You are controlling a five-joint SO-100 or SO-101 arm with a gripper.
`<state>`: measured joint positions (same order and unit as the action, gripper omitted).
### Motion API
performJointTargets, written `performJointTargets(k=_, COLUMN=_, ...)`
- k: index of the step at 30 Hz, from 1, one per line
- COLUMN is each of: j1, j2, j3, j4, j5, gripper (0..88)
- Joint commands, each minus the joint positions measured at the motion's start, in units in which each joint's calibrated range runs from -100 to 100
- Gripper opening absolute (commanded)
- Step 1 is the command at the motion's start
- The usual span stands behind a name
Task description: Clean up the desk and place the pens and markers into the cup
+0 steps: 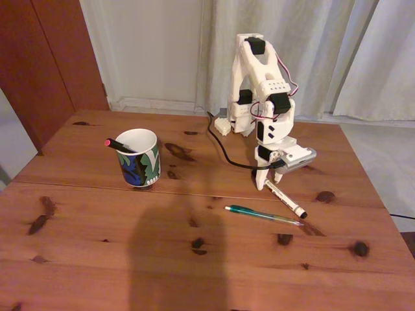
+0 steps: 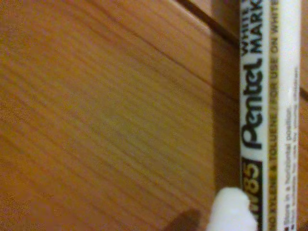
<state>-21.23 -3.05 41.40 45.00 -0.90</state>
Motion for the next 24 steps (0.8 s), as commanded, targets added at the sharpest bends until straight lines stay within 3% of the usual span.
performJointTargets(k=1, j1=0.4, j2=-0.3, j3=-2.4, j4=0.2, j5=0.4, gripper=22.4)
performJointTargets(k=19, j1=0.4, j2=-0.5, j3=2.2, j4=-0.2, j5=1.5, gripper=22.1)
performJointTargets(k=24, j1=0.5, j2=-0.8, j3=2.2, j4=-0.2, j5=1.3, gripper=7.6)
